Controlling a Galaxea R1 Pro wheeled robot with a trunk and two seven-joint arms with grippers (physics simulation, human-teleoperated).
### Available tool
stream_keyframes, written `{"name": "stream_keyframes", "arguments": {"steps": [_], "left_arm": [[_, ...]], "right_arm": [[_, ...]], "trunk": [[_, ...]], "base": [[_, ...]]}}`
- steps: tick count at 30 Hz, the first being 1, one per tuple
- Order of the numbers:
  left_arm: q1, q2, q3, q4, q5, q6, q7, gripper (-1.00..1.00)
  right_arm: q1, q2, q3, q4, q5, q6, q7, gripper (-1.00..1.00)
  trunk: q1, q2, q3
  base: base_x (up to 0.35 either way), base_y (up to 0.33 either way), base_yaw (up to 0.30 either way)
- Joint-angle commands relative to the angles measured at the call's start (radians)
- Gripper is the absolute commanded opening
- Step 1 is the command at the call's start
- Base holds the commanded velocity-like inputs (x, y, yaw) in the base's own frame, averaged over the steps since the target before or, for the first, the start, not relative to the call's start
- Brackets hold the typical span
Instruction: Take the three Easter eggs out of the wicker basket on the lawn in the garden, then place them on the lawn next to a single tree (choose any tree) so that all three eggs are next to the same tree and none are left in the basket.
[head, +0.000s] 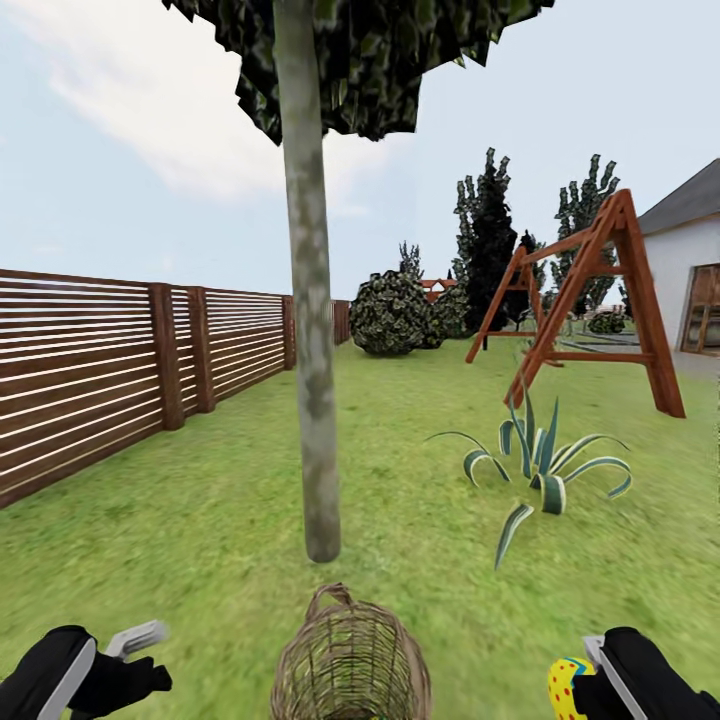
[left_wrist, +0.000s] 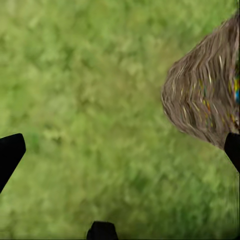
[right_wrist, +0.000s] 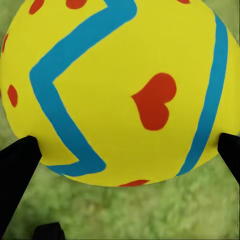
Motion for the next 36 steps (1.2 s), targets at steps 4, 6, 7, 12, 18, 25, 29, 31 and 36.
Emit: {"name": "stream_keyframes", "arguments": {"steps": [4, 6, 7, 12, 18, 25, 29, 31, 36], "left_arm": [[-0.001, -0.007, 0.003, -0.001, -0.01, 0.005, -0.009, 1.0], [-0.001, -0.008, 0.003, -0.001, -0.01, 0.005, -0.009, 1.0], [-0.001, -0.008, 0.003, 0.0, -0.01, 0.005, -0.009, 1.0], [-0.001, -0.015, 0.003, 0.0, -0.011, 0.003, -0.009, 1.0], [-0.001, -0.024, 0.002, 0.002, -0.011, 0.003, -0.008, 1.0], [-0.001, -0.028, 0.002, 0.002, -0.011, 0.003, -0.008, 1.0], [-0.001, -0.028, 0.002, 0.002, -0.011, 0.003, -0.008, 1.0], [0.0, -0.029, 0.002, 0.002, -0.011, 0.003, -0.008, 1.0], [-0.001, -0.028, 0.002, 0.002, -0.011, 0.003, -0.008, 1.0]], "right_arm": [[0.0, -0.002, 0.003, -0.001, 0.001, 0.003, 0.002, -1.0], [0.0, -0.002, 0.003, -0.001, 0.001, 0.003, 0.002, -1.0], [0.0, -0.002, 0.003, -0.001, 0.001, 0.003, 0.002, -1.0], [0.0, -0.002, 0.002, -0.001, 0.001, 0.004, 0.002, -1.0], [0.0, -0.002, 0.003, -0.001, 0.001, 0.004, 0.002, -1.0], [0.0, -0.002, 0.002, -0.001, 0.001, 0.003, 0.002, -1.0], [0.0, -0.002, 0.003, -0.001, 0.002, 0.003, 0.002, -1.0], [0.0, -0.002, 0.003, -0.001, 0.002, 0.002, 0.002, -1.0], [0.0, -0.001, 0.004, -0.001, 0.003, 0.002, 0.002, -1.0]], "trunk": [[0.0, -0.001, -0.001], [0.0, -0.001, -0.001], [0.0, -0.001, -0.001], [0.0, -0.001, -0.001], [0.0, -0.001, -0.001], [0.0, -0.001, -0.001], [0.0, -0.001, -0.001], [0.0, -0.001, -0.001], [0.0, -0.001, -0.001]], "base": [[-0.002, -0.334, 0.0], [0.0, -0.334, 0.0], [0.0, -0.334, 0.0], [0.0, -0.335, 0.0], [0.066, -0.334, 0.0], [0.138, -0.332, 0.0], [0.147, -0.325, 0.0], [0.155, -0.319, 0.0], [0.158, -0.317, 0.0]]}}
